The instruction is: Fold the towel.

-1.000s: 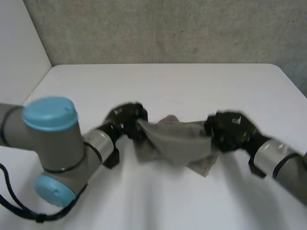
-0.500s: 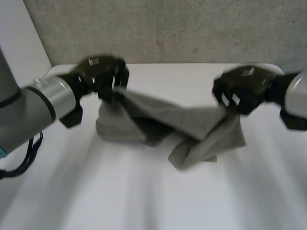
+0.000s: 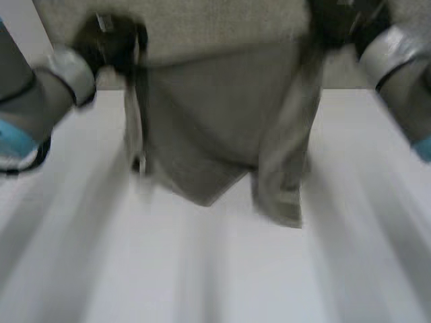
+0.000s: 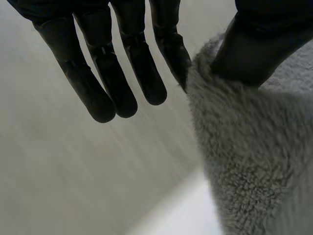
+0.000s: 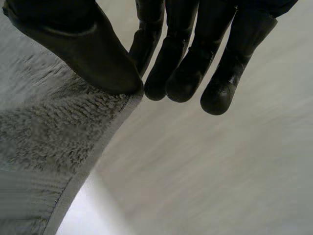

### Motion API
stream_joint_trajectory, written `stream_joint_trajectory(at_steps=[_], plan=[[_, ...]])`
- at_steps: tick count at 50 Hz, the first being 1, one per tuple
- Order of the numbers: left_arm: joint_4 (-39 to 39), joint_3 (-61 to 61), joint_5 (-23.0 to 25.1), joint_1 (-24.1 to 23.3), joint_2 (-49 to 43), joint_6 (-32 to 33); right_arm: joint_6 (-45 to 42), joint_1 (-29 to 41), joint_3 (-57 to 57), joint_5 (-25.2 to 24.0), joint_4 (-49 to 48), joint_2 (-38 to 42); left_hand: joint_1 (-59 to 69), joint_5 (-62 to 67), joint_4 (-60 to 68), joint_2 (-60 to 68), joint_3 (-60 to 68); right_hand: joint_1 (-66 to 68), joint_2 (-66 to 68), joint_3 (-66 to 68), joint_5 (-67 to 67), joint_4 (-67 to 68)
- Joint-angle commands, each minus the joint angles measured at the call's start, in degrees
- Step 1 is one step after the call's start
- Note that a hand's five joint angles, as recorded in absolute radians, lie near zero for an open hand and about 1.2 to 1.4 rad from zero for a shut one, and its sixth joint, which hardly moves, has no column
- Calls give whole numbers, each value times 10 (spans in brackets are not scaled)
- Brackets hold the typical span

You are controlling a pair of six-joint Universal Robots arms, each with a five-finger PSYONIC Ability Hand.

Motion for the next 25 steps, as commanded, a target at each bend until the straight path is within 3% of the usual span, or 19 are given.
stream_joint_trajectory(at_steps=[1, 3, 9, 18, 23, 25], plan=[[259, 16, -11, -6, 78, -62, 75, -2, 26, -7, -181, -131, 30, 20, 24, 21, 11, 42, 38, 35, 34, 36], [295, 7, -8, -6, 93, -92, 80, 3, 16, -34, -147, -125, 30, 20, 24, 21, 11, 42, 38, 35, 34, 36], [261, -24, -6, 8, 86, -115, 72, 4, 4, -107, -28, -86, 30, 20, 24, 21, 11, 42, 38, 35, 34, 36], [257, -154, 18, 60, 87, -107, 56, -1, 7, -142, 74, -44, 30, 20, 24, 21, 11, 42, 38, 35, 34, 36], [257, -254, 81, 70, 85, -57, -12, -1, 30, -165, 146, 6, 30, 20, 24, 21, 11, 42, 38, 35, 34, 36], [257, -326, 125, 78, 82, 10, -89, -3, 75, -163, 182, 31, 30, 20, 24, 21, 11, 42, 38, 35, 34, 36]])
